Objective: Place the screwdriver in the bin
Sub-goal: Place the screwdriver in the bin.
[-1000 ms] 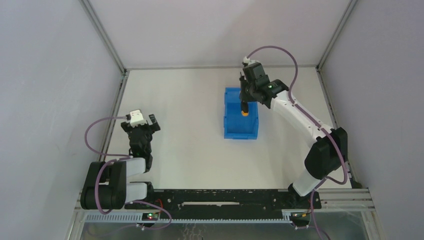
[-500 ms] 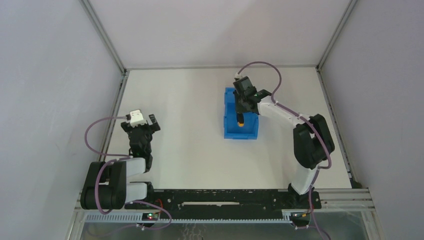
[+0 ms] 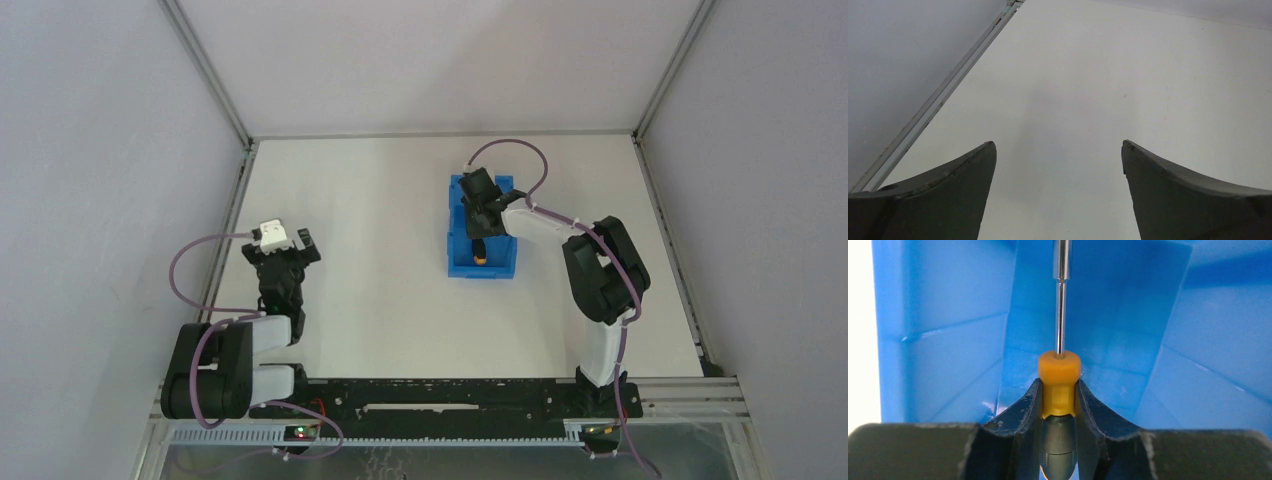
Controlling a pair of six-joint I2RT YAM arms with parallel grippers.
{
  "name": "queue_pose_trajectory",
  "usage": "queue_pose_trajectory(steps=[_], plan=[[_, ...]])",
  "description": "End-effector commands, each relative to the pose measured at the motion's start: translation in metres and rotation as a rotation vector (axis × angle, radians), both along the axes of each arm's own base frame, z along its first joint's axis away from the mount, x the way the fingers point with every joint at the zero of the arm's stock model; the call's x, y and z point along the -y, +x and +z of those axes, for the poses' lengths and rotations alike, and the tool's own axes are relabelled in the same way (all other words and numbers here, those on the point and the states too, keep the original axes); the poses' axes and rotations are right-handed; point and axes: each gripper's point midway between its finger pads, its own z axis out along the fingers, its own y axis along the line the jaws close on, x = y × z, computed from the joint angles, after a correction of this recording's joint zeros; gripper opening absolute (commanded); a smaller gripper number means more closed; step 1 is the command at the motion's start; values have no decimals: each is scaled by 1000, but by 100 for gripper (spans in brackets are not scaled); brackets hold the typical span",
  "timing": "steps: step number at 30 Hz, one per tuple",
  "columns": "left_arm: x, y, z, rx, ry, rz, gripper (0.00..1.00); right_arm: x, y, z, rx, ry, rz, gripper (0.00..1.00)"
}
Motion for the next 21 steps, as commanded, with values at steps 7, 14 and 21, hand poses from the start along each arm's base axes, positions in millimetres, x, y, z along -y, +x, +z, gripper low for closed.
queue_pose_trajectory(steps=[7, 14, 21], plan=[[-1, 9, 24, 67, 24, 7, 100, -11, 8, 7, 54, 45, -10, 53], [-1, 9, 24, 67, 24, 6, 100, -11, 5, 36, 98, 71, -15, 53], [-1, 9, 24, 67, 24, 6, 100, -9, 1, 74, 160, 106, -11, 53]])
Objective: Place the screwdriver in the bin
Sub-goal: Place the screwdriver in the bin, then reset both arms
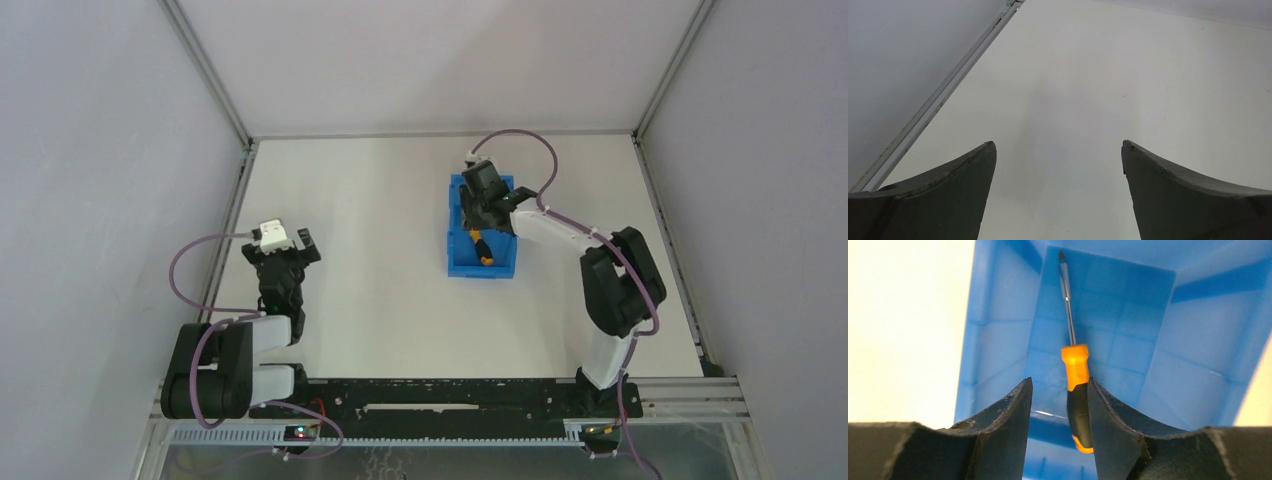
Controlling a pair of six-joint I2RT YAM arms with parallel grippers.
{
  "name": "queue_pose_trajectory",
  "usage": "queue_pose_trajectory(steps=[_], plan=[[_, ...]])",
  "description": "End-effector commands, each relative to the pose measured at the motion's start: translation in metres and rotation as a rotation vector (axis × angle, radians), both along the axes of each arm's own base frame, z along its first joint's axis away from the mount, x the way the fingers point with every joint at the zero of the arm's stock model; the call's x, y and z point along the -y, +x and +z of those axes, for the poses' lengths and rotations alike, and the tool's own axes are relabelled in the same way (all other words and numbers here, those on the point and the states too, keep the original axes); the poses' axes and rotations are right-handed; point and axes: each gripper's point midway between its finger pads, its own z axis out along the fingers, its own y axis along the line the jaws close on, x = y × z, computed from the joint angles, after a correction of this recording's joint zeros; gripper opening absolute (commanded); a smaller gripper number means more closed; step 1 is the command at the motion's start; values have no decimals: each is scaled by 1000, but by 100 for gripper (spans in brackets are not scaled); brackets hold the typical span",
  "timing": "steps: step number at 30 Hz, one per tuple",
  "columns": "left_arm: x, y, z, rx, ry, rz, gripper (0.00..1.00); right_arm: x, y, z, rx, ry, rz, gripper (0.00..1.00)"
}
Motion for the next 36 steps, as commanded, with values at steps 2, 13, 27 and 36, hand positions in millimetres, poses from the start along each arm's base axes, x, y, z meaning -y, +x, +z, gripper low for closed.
queue_pose_trajectory(steps=[2, 13, 27, 36], plan=[[-1, 9, 24, 67, 24, 7, 100, -1, -1, 60, 119, 66, -8, 53], [-1, 9, 24, 66, 24, 7, 100, 0, 7, 156, 230, 66, 29, 54], [-1, 9, 24, 67, 24, 6, 100, 3, 22, 266, 395, 75, 52, 64], [-1, 9, 24, 67, 24, 7, 100, 9, 23, 281, 414, 99, 68, 100]])
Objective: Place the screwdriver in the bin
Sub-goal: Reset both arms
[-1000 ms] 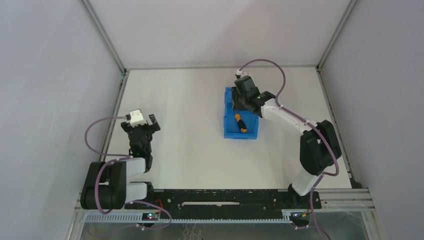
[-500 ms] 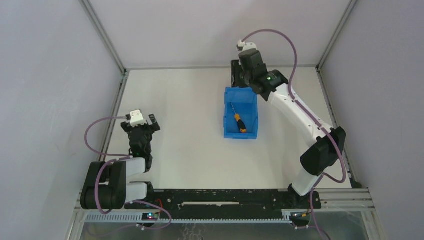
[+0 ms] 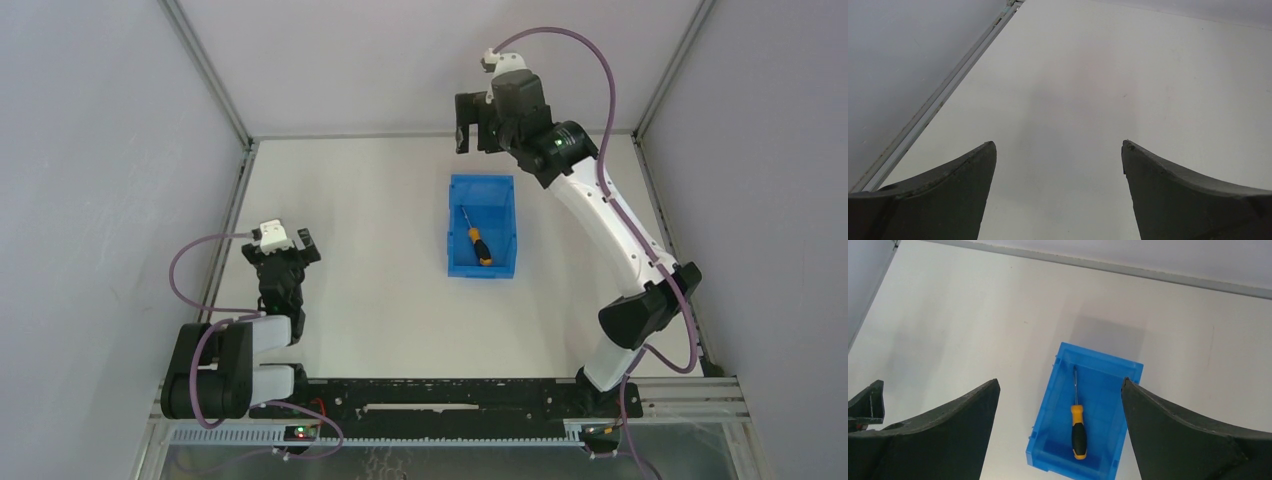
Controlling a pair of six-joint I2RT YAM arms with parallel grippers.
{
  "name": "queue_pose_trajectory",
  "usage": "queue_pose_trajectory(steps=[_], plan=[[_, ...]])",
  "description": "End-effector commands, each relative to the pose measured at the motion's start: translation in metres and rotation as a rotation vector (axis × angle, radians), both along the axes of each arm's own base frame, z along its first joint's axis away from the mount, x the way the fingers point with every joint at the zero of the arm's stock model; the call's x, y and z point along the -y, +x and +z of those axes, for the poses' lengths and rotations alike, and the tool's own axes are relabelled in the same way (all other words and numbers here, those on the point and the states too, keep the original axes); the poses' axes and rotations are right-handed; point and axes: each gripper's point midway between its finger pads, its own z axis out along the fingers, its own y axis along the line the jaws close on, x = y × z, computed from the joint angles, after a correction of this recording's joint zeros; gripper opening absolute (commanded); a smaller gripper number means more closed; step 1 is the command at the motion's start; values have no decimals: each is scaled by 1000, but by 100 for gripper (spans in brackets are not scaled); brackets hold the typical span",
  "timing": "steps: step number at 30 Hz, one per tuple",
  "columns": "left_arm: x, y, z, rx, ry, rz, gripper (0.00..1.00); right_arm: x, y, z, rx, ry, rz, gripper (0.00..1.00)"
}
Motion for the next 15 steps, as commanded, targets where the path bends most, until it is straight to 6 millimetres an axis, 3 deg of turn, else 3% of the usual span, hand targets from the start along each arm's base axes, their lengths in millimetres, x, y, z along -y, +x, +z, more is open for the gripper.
queue_pose_trajectory(steps=[1, 8, 15], plan=[[-1, 9, 24, 67, 24, 6, 100, 7, 0, 5, -2, -2, 14, 100], [-1, 9, 24, 67, 24, 6, 100, 31, 3, -3, -15, 3, -6, 100], [-1, 9, 24, 67, 24, 6, 100, 87, 1, -7, -9, 19, -82, 100]])
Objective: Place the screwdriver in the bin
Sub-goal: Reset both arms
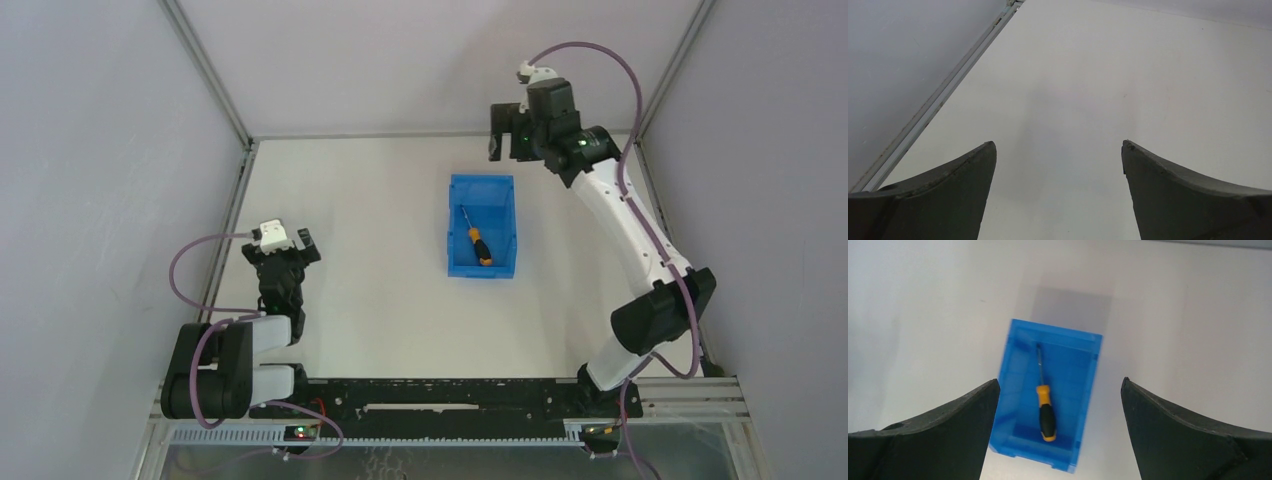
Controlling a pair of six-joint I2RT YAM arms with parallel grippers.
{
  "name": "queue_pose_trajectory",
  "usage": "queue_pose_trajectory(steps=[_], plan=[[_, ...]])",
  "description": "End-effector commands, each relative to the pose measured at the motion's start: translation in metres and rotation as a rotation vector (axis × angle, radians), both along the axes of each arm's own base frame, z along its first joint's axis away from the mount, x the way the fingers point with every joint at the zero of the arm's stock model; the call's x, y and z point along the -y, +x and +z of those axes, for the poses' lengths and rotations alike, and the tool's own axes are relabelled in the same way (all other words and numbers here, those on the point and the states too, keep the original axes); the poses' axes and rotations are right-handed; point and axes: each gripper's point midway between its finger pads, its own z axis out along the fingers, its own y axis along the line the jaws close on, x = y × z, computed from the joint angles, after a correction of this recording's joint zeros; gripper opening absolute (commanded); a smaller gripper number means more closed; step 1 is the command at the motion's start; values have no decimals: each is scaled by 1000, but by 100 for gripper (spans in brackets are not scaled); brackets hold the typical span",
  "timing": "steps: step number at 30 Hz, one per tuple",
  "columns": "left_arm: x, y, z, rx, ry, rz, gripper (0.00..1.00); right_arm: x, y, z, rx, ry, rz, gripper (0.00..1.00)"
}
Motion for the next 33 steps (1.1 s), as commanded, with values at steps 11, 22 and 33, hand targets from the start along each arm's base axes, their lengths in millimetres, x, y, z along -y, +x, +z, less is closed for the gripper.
queue_pose_trajectory(steps=[11, 22, 33], plan=[[-1, 9, 25, 69, 24, 6, 100, 117, -22, 38, 130, 21, -141, 100], [-1, 9, 24, 67, 24, 6, 100, 151, -25, 26, 123, -16, -202, 100], [-1, 9, 25, 68, 24, 7, 100, 156, -23, 23, 118, -7, -189, 100]])
